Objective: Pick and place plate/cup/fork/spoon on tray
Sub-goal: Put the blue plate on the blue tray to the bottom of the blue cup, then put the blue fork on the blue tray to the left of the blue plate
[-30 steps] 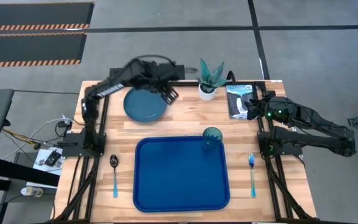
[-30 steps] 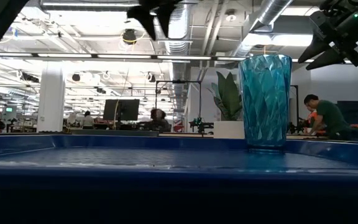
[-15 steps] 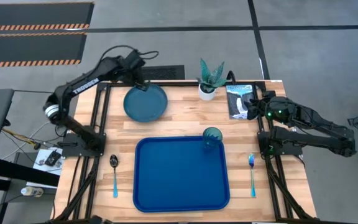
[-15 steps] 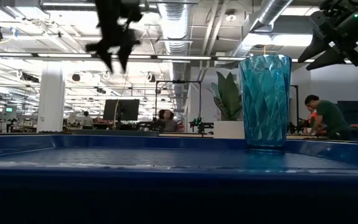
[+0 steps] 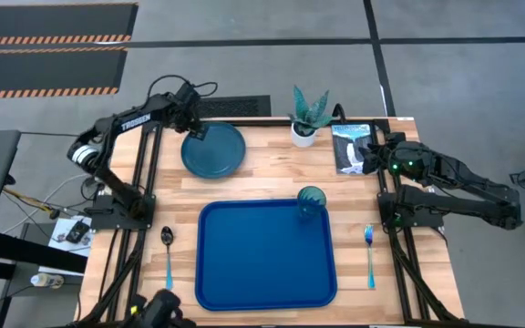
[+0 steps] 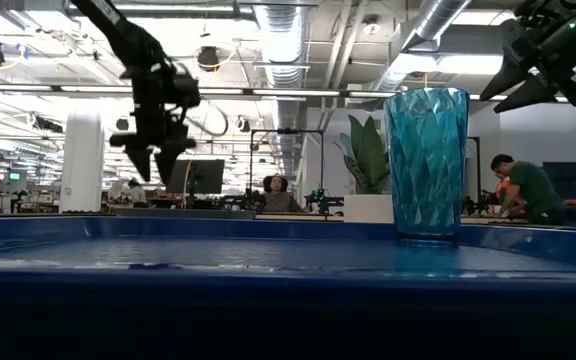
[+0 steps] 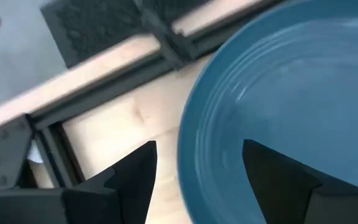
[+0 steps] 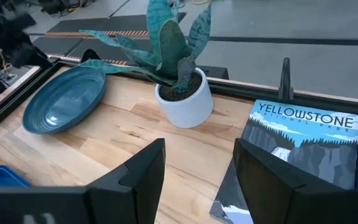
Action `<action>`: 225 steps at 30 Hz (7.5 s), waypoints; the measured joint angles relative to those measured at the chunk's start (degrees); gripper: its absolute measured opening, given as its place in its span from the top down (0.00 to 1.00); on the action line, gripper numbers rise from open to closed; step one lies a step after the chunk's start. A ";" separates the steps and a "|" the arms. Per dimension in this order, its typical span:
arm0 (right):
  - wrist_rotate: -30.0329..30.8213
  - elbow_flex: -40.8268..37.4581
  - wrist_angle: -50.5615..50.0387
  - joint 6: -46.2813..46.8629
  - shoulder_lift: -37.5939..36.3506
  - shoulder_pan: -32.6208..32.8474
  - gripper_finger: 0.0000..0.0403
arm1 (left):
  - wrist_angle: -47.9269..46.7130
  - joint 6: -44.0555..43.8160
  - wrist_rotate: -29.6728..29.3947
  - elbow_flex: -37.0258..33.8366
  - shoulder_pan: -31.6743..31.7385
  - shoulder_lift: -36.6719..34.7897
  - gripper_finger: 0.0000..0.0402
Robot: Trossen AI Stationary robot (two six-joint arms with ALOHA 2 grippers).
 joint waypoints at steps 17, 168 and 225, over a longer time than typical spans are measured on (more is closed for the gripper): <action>2.69 0.00 -0.04 1.59 0.03 0.00 0.46 | 1.74 2.14 4.85 0.39 3.07 13.74 0.59; 0.54 -0.04 -2.14 1.50 0.01 0.02 0.55 | 14.99 -83.05 1.34 9.74 -74.77 18.03 1.00; -26.15 3.34 -14.72 80.90 31.51 61.08 0.35 | -3.29 -49.75 -10.57 9.81 -54.50 -10.63 0.44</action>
